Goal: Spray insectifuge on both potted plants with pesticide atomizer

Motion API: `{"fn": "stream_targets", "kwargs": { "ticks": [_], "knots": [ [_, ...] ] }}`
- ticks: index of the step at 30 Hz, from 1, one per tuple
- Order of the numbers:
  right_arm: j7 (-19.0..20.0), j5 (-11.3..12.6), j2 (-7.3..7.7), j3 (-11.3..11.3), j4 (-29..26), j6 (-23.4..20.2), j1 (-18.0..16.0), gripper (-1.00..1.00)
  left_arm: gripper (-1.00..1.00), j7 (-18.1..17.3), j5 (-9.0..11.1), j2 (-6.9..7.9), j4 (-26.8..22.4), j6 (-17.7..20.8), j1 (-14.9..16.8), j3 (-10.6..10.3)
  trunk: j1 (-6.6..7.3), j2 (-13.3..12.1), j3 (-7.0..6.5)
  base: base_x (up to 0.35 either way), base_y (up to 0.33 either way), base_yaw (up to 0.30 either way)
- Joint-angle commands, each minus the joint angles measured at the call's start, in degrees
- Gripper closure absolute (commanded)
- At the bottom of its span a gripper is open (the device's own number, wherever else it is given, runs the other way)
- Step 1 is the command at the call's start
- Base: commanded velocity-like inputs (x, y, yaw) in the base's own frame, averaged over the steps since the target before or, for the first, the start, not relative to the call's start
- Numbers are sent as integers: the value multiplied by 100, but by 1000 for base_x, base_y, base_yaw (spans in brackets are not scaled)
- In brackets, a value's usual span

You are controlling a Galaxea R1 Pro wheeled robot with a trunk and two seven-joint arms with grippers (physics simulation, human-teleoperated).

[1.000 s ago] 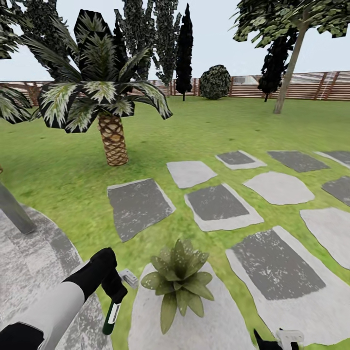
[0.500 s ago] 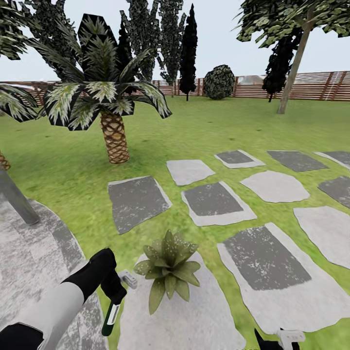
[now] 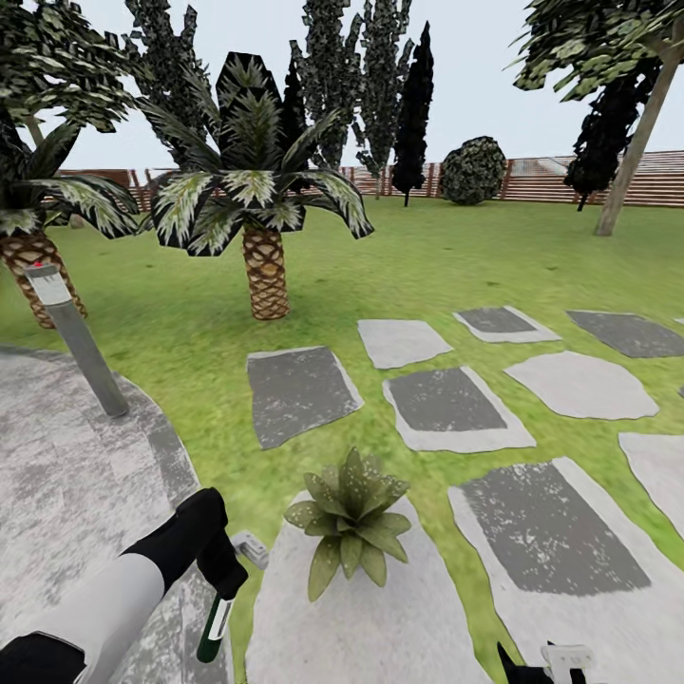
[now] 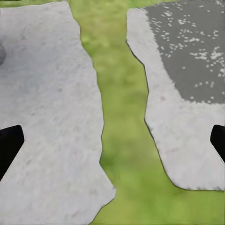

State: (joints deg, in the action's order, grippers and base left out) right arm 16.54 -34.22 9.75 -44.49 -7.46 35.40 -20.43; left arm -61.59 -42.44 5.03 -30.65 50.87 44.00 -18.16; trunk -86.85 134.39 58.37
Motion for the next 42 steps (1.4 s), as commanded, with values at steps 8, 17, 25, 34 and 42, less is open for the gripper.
{"fn": "stream_targets", "kwargs": {
  "ticks": [8, 17, 25, 34, 42],
  "knots": [
    [51, -3, 0, -51, 0, 10, -1, -100, 100, -55, -42, -2, -11, 28, 3, -21, 0, 2, 6, 111, -224, 24],
    [51, -4, 0, -45, -1, 11, -2, -100, 100, -55, -36, -2, -6, 28, 3, -21, 0, 2, 6, 13, -270, 76],
    [51, -5, 0, -43, 1, 11, -4, -100, 100, -55, -36, 6, -3, 28, 3, -18, 0, 2, 6, -21, -269, 271],
    [51, -5, 0, -43, 0, 8, 0, -100, 100, -55, -28, 7, -11, 28, 3, -10, 0, 2, 6, -218, -206, 276],
    [51, -5, 0, -43, 2, 9, -2, -100, 100, -55, -25, 0, -11, 28, 3, 14, 0, 2, 6, -233, -199, 276]
  ]
}}
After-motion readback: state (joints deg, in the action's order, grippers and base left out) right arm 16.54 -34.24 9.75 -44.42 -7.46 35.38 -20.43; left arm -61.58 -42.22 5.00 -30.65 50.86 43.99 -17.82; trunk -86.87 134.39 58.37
